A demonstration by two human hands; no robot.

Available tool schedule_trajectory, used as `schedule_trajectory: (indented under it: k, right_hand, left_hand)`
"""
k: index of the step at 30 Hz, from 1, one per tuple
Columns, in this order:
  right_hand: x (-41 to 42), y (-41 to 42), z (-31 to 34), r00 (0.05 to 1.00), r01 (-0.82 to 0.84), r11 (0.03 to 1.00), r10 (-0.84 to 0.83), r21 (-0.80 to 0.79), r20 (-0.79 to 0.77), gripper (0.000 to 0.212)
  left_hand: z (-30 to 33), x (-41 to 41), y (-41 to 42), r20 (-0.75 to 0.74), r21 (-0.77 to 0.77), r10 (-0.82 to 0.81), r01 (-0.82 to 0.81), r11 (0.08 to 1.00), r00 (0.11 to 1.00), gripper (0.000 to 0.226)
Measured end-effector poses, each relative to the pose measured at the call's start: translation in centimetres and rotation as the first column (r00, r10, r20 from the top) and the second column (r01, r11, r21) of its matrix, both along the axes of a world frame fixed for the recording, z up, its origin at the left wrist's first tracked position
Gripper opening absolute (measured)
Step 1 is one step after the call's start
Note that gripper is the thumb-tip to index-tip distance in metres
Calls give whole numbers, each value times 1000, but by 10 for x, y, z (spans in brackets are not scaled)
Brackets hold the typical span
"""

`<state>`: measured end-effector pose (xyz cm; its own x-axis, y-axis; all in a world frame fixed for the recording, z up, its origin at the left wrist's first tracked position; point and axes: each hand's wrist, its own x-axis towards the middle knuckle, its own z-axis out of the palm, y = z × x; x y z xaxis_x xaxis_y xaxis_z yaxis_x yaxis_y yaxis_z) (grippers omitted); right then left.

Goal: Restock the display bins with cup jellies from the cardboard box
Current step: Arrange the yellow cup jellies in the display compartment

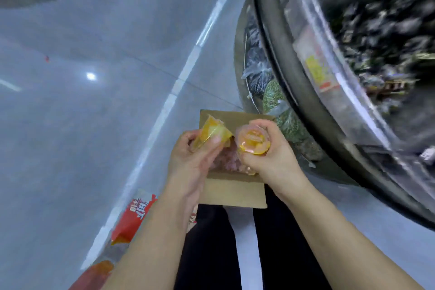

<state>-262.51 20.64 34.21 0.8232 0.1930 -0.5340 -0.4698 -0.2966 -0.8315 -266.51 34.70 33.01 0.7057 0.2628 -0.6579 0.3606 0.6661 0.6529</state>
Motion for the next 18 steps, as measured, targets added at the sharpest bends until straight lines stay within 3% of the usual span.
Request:
schedule_trajectory:
  k: [2,4,9,13,18]
  right_hand:
    - [4,-13,63,991,9,1000,-12,24,132,60]
    - [5,-32,120,968,19,999,-25,27,250,62]
    - [6,-97,227,850,103,995,-81,-13,521,67]
    - [12,-157,274,743,206,979,-159,4,650,69]
    - [25,-226,303,686,250,968,-171,-8,707,69]
  left_hand:
    - [61,11,-6,108,-45,-76,81,996,991,25]
    - [115,22,-19,206,-27,-195,205,978,959,34]
    - [211,50,-71,438,261,-496,422,868,749,68]
    - [256,73,-130,388,580,-684,413,702,618,49]
    - [295,101,-209,462,708,-761,328,626,455,42]
